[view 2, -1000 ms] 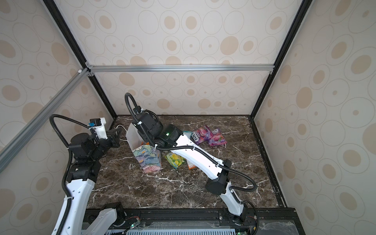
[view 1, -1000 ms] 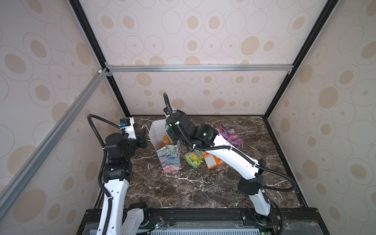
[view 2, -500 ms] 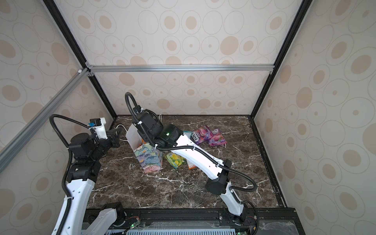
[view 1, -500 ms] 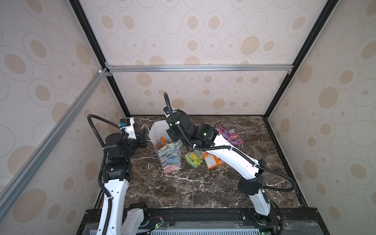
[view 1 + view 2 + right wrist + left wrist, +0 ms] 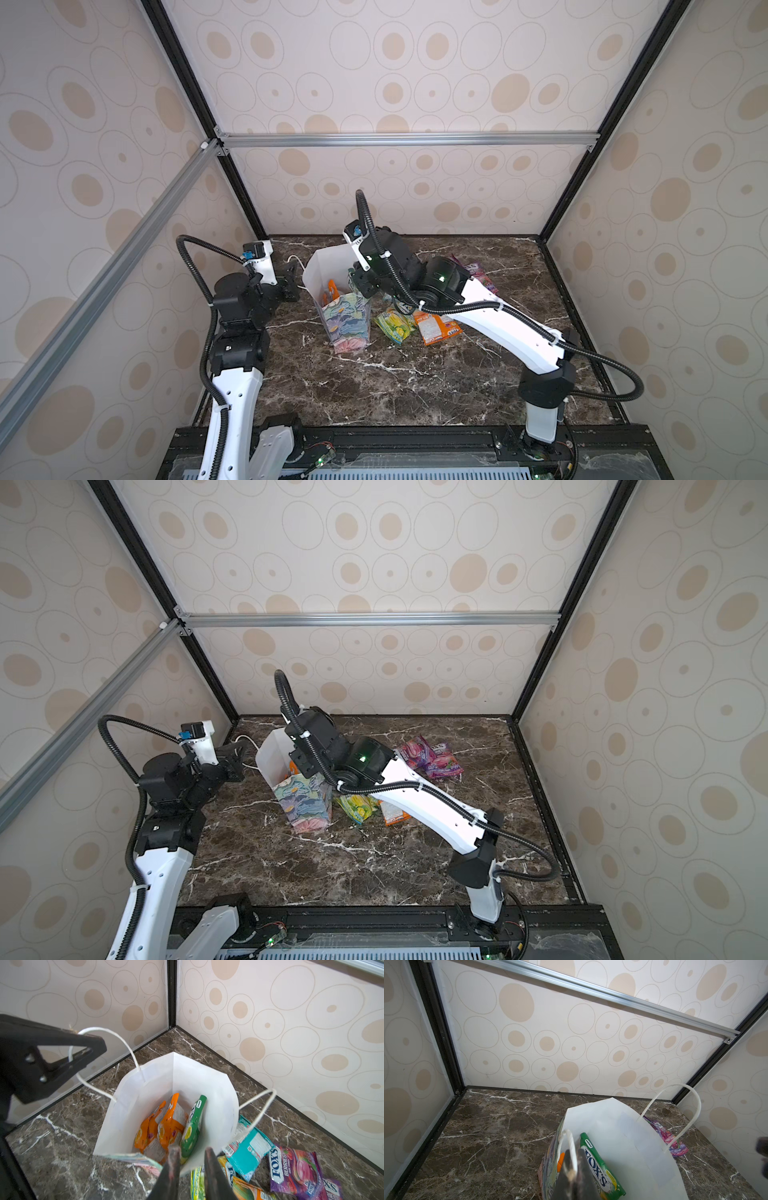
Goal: Place the snacks into the paper bag
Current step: 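Withdraw the right gripper from the bag back toward the candy pile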
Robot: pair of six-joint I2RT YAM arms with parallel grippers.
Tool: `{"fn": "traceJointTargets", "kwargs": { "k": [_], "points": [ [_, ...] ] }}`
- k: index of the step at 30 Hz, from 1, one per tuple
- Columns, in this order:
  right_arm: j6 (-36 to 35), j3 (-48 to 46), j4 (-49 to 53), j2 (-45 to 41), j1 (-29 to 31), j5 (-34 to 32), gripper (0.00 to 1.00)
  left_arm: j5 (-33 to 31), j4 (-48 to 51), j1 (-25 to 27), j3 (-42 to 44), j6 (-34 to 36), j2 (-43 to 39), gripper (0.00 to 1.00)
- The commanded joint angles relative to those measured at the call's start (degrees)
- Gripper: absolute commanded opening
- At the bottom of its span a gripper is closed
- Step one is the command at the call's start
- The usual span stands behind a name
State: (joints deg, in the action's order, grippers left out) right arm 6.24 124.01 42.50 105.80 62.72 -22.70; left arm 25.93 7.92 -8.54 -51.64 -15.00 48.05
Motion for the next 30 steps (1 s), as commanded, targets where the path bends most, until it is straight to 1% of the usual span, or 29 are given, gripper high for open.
{"fn": "traceJointTargets", "kwargs": {
  "k": [1, 4, 7, 11, 14, 19, 24, 28, 30],
  "points": [
    [0.18, -9.6, -8.94, -7.92, 0.21, 1.09, 0.27, -0.7, -0.74, -0.26, -0.19, 1.27, -0.59, 0.0],
    [1.08, -18.2, -12.74, -13.77, -0.38, 0.95, 0.27, -0.43, -1.07, -0.32, -0.06, 1.07, -0.2, 0.0],
    [3.48, -26.59, -15.56, -19.46, -2.47, 1.57, 0.28, 0.17, -0.96, -0.27, -0.26, 0.87, 0.5, 0.0],
    [9.09, -38.04, -17.17, -27.49, -6.87, 4.24, 0.28, 0.23, -0.78, -0.33, -0.23, 1.04, 0.82, 0.0],
    [12.72, -47.11, -18.18, -34.02, -9.64, 4.28, 0.28, -0.18, -0.93, -0.3, -0.16, 1.05, 0.48, 0.0],
    [20.07, -59.32, -15.97, -44.68, -14.91, 3.94, 0.3, -0.71, -0.73, -0.33, -0.06, 1.15, 0.46, 0.0],
    [26.27, -68.39, -13.35, -52.18, -18.97, 4.59, 0.31, -0.49, -0.89, -0.33, -0.12, 1.05, 0.71, 0.0],
    [30.27, -73.9, -12.43, -55.51, -20.79, 4.47, 0.33, -0.77, -0.71, -0.3, -0.2, 1.12, 0.73, 0.0],
    [31.4, -75.89, -12.43, -56.28, -22.08, 5.76, 0.34, -0.79, -0.63, -0.32, -0.21, 1.12, 0.49, 0.0]
  ]
}}
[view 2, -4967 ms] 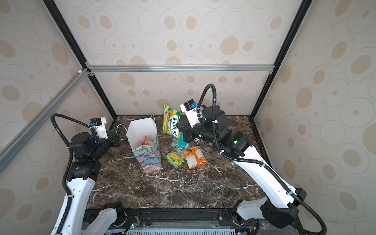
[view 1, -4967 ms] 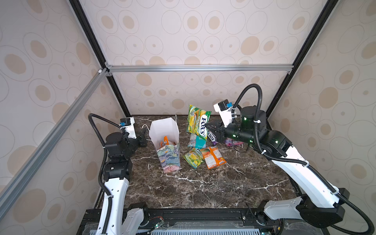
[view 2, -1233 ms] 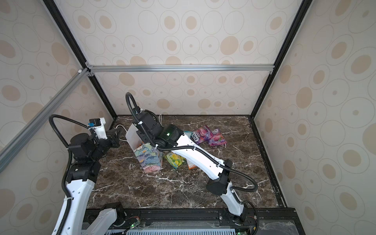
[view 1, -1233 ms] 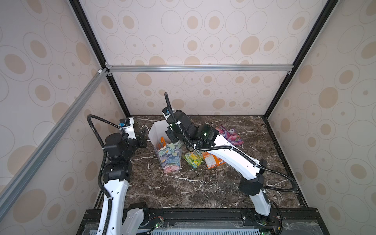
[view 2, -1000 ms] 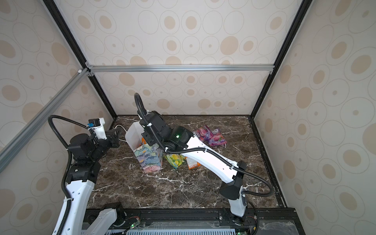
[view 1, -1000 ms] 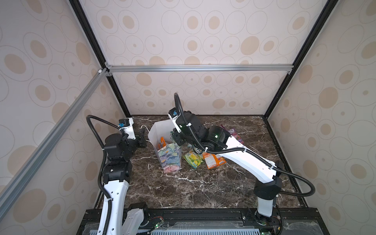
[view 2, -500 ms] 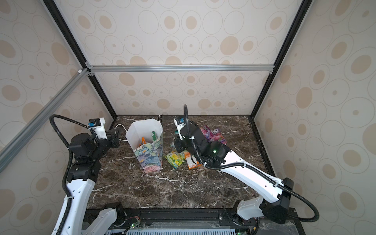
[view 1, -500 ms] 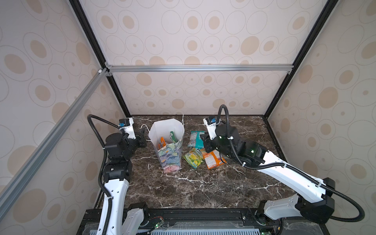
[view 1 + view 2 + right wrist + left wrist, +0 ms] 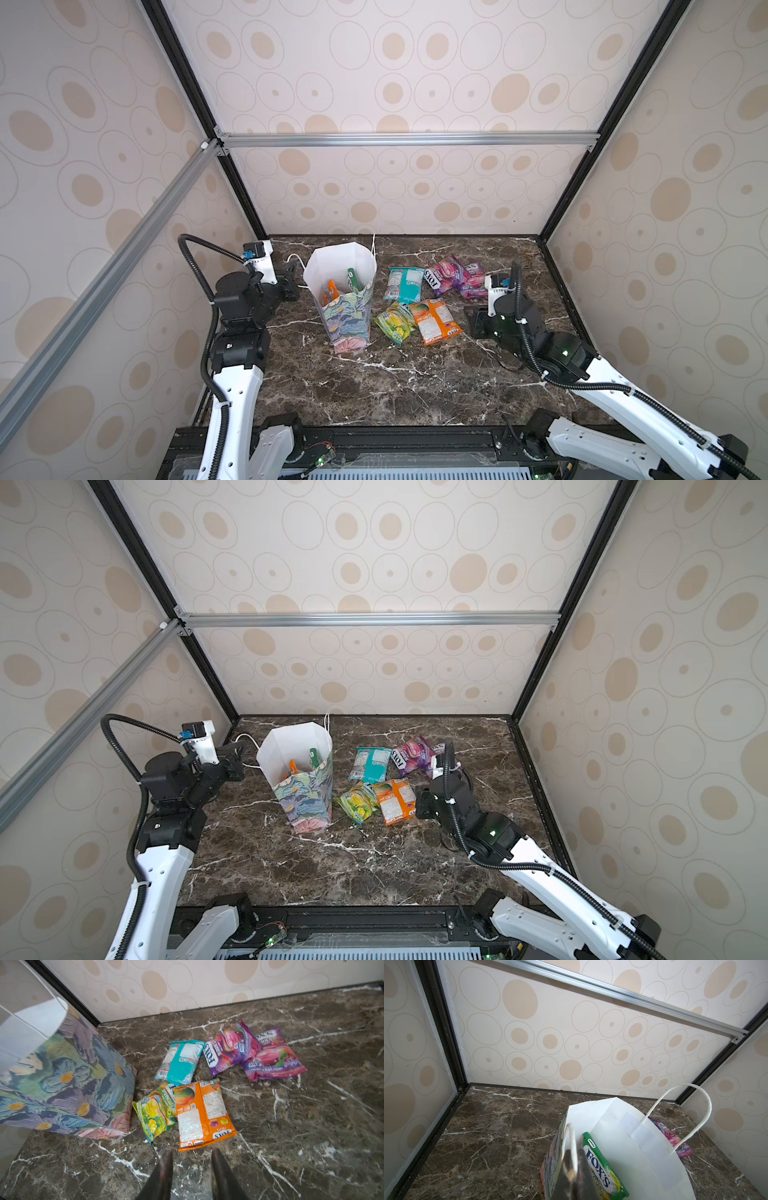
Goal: Place the snacks into the paper bag
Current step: 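Withdraw the right gripper from the bag back toward the candy pile, then lower the right gripper onto the orange Fox's Fruits packet's edge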
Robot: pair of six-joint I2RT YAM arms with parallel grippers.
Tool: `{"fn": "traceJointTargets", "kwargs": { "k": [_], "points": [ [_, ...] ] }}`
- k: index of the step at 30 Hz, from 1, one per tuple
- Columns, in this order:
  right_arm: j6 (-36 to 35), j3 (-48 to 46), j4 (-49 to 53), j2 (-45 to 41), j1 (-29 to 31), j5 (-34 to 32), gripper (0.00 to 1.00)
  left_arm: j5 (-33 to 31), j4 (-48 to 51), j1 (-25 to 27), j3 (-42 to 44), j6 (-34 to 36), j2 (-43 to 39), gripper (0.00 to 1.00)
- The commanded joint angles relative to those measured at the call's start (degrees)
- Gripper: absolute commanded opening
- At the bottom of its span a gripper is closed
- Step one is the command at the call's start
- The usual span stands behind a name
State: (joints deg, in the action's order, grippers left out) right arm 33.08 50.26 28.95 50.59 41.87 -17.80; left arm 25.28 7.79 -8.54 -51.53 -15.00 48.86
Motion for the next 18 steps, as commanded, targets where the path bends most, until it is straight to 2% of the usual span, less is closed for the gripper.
{"fn": "traceJointTargets", "kwargs": {
  "k": [1, 4, 8, 15, 18],
  "points": [
    [5.11, -3.01, 1.1, -1.21, -1.91, 1.67, 0.35, -0.14, -0.57, -0.29, -0.38, 1.19, -0.39, 0.0],
    [6.02, -4.59, 1.16, -0.93, -3.38, 4.03, 0.36, -0.35, -0.65, -0.25, -0.28, 1.04, -0.78, 0.0],
    [7.91, -6.41, 1.43, 0.13, -3.62, 3.85, 0.36, 0.09, -0.83, -0.32, -0.31, 0.98, -0.45, 0.0],
    [16.44, -13.93, -5.14, -0.55, -3.64, 5.58, 0.39, 0.43, -0.79, -0.28, -0.04, 0.7, 0.24, 0.0],
    [18.98, -17.05, -7.44, -2.06, -3.7, 5.08, 0.44, 0.91, -0.85, -0.27, -0.22, 0.59, 0.02, 0.0]
  ]
}}
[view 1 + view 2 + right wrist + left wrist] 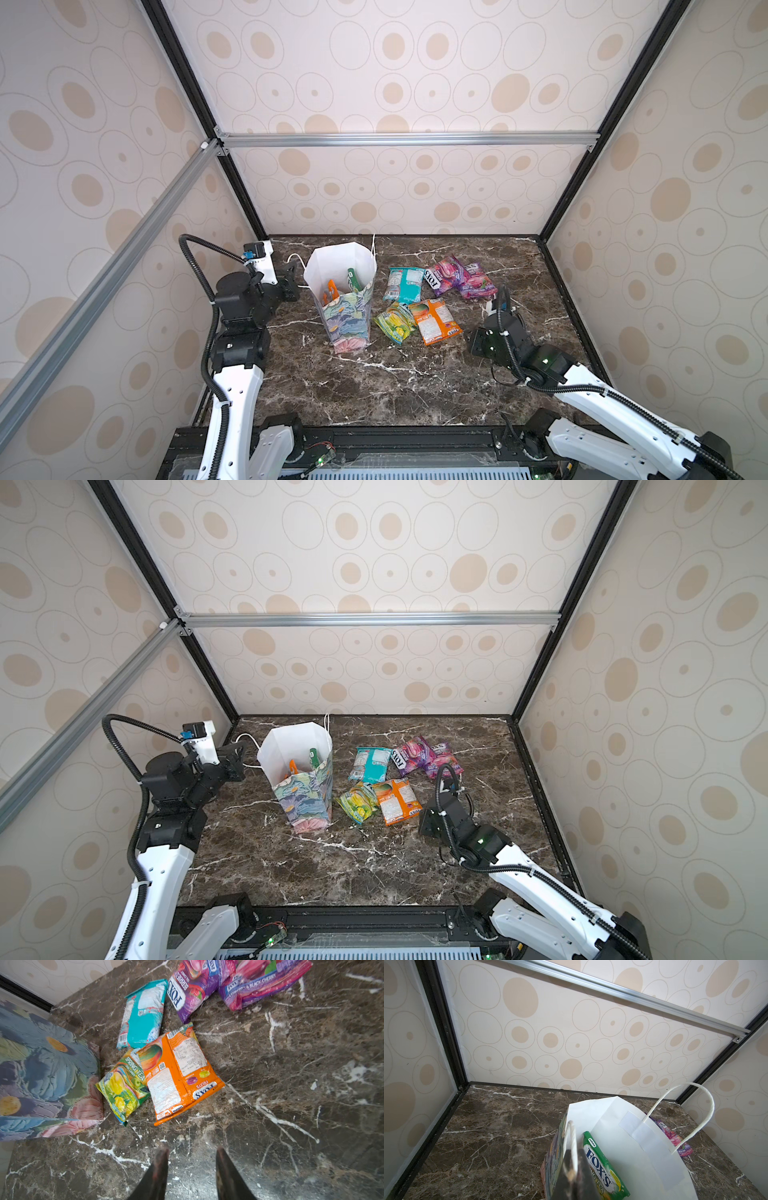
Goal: Place the snacks into the paper bag
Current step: 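Lower the right gripper onto the orange Fox's Fruits packet's edge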
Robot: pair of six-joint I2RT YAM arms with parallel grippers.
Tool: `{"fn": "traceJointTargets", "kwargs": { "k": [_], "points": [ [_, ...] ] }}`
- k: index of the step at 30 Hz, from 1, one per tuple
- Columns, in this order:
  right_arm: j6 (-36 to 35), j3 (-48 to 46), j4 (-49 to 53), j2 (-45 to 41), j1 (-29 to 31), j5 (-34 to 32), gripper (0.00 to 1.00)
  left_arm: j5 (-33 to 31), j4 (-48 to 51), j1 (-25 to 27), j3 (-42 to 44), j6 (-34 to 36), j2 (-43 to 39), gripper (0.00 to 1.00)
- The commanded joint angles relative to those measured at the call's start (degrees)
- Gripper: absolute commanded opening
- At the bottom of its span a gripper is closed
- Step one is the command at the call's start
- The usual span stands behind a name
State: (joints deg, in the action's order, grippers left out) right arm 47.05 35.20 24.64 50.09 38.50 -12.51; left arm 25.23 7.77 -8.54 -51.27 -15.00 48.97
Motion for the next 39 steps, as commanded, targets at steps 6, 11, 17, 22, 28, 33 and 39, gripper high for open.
{"fn": "traceJointTargets", "kwargs": {
  "k": [6, 11, 17, 22, 28, 33, 39],
  "points": [
    [7.75, -5.91, -5.98, -2.18, -0.67, -1.89, 0.48, 0.25, -0.74, -0.28, -0.42, 0.87, -0.46, 0.0],
    [12.39, -10.6, -15.75, -0.07, -1.8, 1.73, 0.49, 0.46, -0.74, -0.27, -0.37, 0.83, -0.38, 0.0],
    [15.69, -13.32, -24.25, 3.82, -2.16, 3.38, 0.48, 1.11, -0.6, -0.32, -0.53, 0.7, 0.14, 0.0],
    [16.43, -14.07, -29.31, 7.23, -3.11, 5.49, 0.48, 3.39, 1.23, -0.25, -2.01, 1.64, 2.35, 0.0],
    [17.63, -15.19, -36.49, 12.55, -3.35, 7.05, 0.48, 3.33, 0.66, -0.16, -1.69, 1.93, 1.43, 0.0],
    [17.13, -14.33, -36.77, 14.89, -3.69, 7.07, 0.48, 2.67, 0.96, -0.12, -1.66, 2.12, 1.42, 0.0],
    [17.61, -14.99, -40.02, 18.17, -3.77, 8.11, 0.48, 2.24, 1.15, -0.13, -1.7, 2.7, 1.05, 0.0]
  ]
}}
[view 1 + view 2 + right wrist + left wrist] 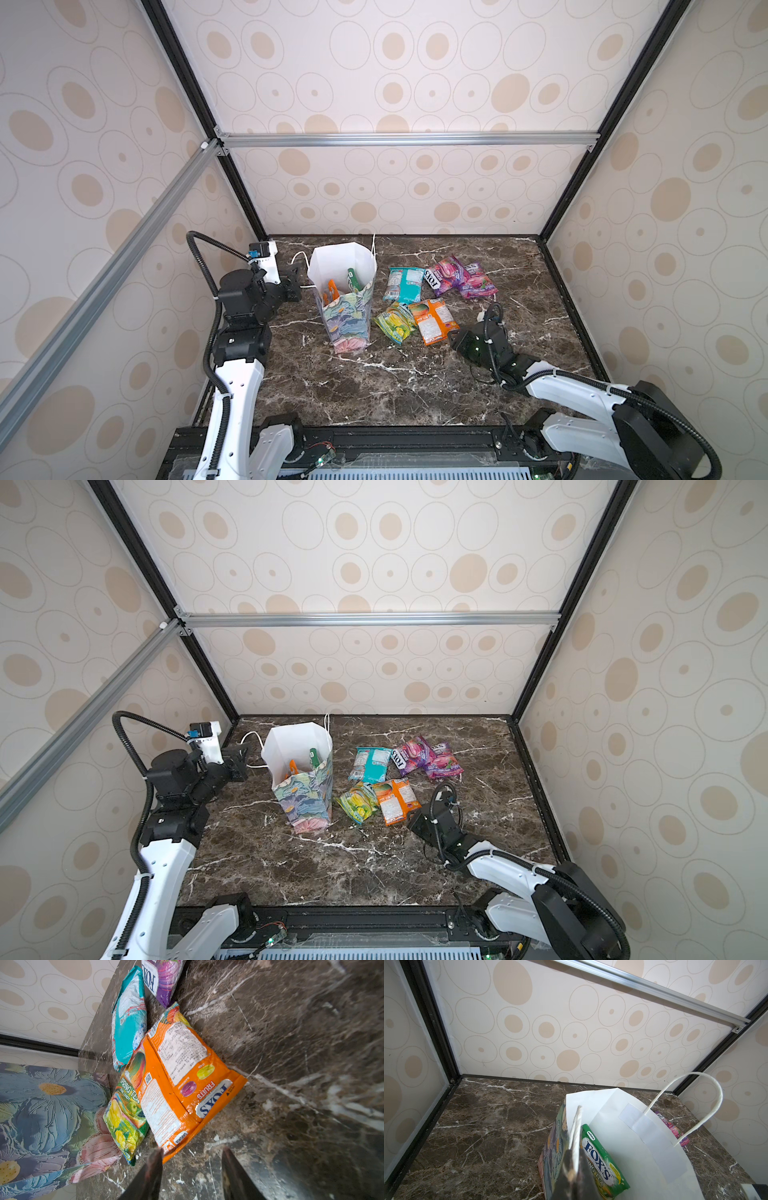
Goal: Place the snacks into the paper bag
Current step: 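Lower the right gripper onto the orange Fox's Fruits packet's edge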
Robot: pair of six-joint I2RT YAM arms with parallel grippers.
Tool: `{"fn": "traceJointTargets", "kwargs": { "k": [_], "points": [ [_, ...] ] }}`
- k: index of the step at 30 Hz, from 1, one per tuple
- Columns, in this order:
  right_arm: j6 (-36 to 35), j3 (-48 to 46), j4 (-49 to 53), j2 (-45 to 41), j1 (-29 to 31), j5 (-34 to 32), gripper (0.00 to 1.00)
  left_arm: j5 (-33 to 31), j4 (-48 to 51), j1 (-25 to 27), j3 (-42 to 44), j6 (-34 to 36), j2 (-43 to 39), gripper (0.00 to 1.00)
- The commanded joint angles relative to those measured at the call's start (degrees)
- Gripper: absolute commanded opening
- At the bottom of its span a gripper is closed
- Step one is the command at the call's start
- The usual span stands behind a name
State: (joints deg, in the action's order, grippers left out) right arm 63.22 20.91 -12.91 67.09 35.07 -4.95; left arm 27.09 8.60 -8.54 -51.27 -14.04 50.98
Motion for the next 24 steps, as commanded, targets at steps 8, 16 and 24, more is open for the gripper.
{"fn": "traceJointTargets", "kwargs": {
  "k": [8, 16, 24],
  "points": [
    [2.83, -1.69, -4.01, 2.58, -0.32, 1.08, 0.48, 0.16, 0.37, -0.14, -1.56, 2.05, -1.76, 0.0],
    [4.73, -5.52, -5.73, 1.04, -0.4, -2.66, 0.48, 0.21, 0.19, -0.16, -1.48, 1.77, -1.68, 0.0],
    [4.84, -6.75, -12.77, 3.63, -0.78, -3.41, 0.48, 0.21, 0.1, -0.14, -1.49, 1.65, -1.79, 0.0]
  ]
}}
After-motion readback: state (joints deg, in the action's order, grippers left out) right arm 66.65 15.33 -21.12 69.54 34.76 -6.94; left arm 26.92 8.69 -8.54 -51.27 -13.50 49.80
